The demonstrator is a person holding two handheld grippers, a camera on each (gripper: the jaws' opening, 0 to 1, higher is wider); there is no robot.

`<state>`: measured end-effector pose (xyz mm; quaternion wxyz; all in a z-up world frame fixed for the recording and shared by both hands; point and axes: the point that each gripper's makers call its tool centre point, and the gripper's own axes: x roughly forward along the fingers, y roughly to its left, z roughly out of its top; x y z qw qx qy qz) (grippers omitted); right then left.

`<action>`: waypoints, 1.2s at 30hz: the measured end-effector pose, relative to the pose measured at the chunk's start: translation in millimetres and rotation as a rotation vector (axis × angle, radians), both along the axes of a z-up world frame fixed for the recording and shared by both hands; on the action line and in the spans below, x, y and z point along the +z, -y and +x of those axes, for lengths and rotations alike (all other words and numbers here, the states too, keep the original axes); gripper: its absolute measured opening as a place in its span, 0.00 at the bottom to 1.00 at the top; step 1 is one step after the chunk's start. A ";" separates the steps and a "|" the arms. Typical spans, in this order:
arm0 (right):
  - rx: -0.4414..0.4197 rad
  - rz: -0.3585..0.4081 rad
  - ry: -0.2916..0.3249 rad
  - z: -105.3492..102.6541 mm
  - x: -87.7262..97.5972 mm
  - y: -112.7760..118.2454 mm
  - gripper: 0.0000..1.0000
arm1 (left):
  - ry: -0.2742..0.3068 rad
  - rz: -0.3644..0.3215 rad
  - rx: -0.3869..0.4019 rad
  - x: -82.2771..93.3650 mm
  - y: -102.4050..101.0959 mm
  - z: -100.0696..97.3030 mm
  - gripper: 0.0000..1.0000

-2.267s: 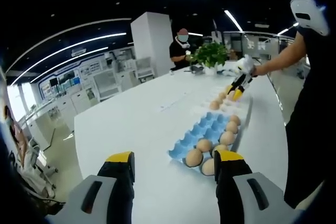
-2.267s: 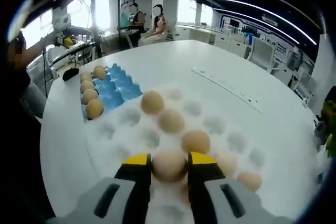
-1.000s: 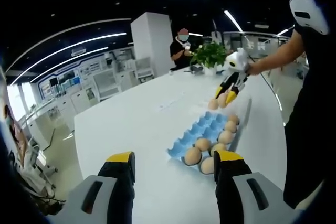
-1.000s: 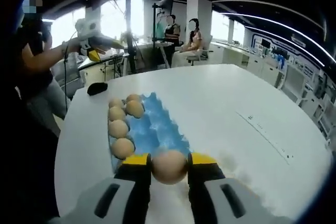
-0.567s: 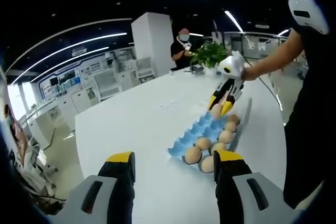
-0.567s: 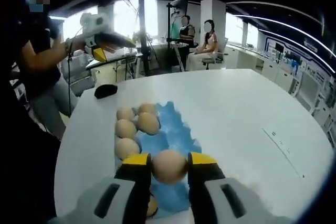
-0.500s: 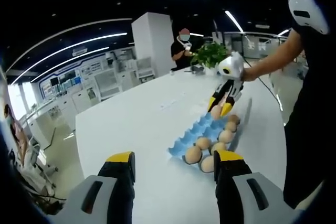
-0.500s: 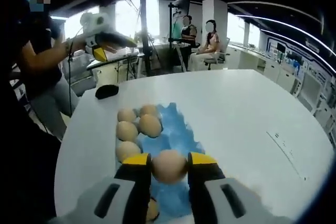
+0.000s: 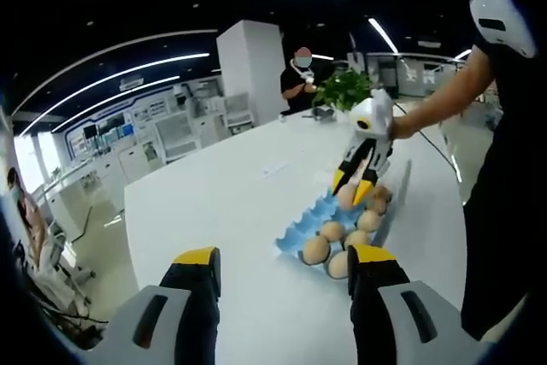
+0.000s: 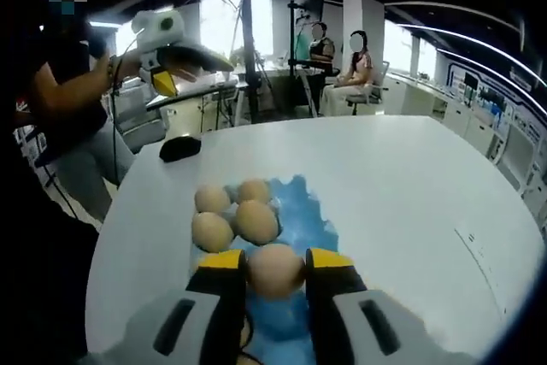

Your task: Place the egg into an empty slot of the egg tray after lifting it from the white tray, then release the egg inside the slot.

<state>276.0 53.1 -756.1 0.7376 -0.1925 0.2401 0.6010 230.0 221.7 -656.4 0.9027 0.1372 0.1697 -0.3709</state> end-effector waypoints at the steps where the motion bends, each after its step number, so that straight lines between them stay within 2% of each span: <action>1: 0.003 -0.009 -0.002 -0.1 -2.1 -1.1 0.27 | 0.001 -0.002 -0.001 0.5 0.3 0.0 0.60; 7: 0.015 -0.018 -0.009 -1.0 -9.1 -9.2 0.27 | 0.003 0.000 0.001 1.8 -0.8 -0.7 0.60; 16: -0.004 -0.016 -0.051 2.0 -20.2 -11.1 0.27 | 0.007 0.000 0.004 3.5 -2.7 -0.3 0.60; 18: 0.007 -0.027 -0.041 -0.3 -22.2 -11.9 0.27 | 0.006 0.001 0.003 3.3 -2.5 -0.2 0.60; 22: 0.004 -0.016 -0.050 0.0 -21.3 -12.4 0.27 | 0.005 0.001 0.001 3.0 -1.8 0.6 0.60; 27: -0.019 0.024 -0.093 1.4 -22.8 -10.5 0.28 | 0.010 0.005 0.007 4.4 -1.8 2.5 0.60; 36: -0.008 0.048 -0.098 -0.1 -22.9 -8.2 0.29 | 0.017 0.006 0.003 6.9 -0.3 3.3 0.59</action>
